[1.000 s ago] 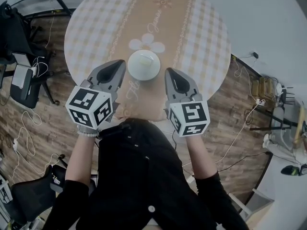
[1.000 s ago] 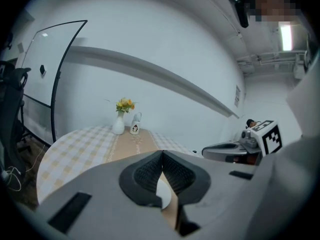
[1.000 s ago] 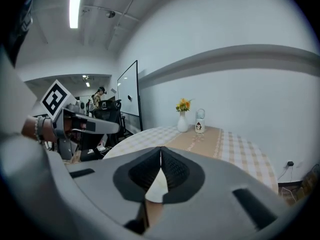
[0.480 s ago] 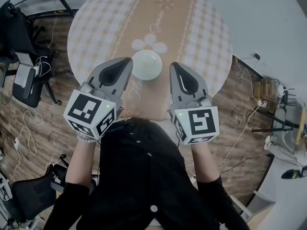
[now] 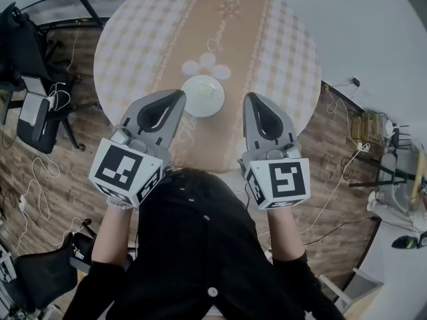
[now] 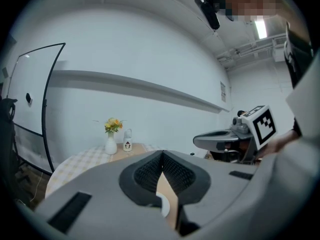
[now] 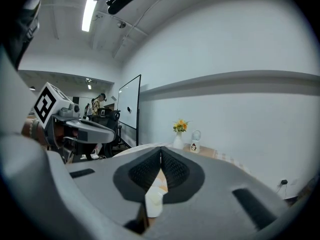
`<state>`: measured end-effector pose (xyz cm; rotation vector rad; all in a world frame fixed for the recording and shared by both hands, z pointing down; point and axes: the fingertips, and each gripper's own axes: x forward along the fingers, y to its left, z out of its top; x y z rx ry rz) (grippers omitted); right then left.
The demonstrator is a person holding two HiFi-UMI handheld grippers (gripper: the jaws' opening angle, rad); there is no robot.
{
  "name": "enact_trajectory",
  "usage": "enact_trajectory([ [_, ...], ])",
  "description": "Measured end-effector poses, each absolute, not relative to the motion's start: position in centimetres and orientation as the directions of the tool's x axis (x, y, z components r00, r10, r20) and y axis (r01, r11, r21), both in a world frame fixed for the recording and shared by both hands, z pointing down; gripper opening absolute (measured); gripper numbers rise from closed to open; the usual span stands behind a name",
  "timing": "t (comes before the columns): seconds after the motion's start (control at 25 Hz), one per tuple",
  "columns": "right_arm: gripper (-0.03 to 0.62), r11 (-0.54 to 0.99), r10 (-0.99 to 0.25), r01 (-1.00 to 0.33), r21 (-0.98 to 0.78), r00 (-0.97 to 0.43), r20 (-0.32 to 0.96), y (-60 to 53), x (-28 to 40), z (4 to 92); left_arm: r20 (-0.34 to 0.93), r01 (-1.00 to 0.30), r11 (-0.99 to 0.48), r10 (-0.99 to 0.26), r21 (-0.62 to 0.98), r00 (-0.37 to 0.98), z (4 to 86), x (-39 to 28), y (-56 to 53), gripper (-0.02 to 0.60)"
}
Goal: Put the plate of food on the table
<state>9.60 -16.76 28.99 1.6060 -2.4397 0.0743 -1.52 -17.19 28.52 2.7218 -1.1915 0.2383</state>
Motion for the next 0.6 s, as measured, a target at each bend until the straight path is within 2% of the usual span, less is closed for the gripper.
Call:
enact_trajectory([
  [0.6, 0.000, 0.390, -0.905, -0.919, 0.051, -0.373, 0.203, -16.55, 9.74, 28.84, 0.214, -0.765, -0.641, -0.740, 0.064, 0.638, 28.89, -2.25, -16.97, 0.003],
])
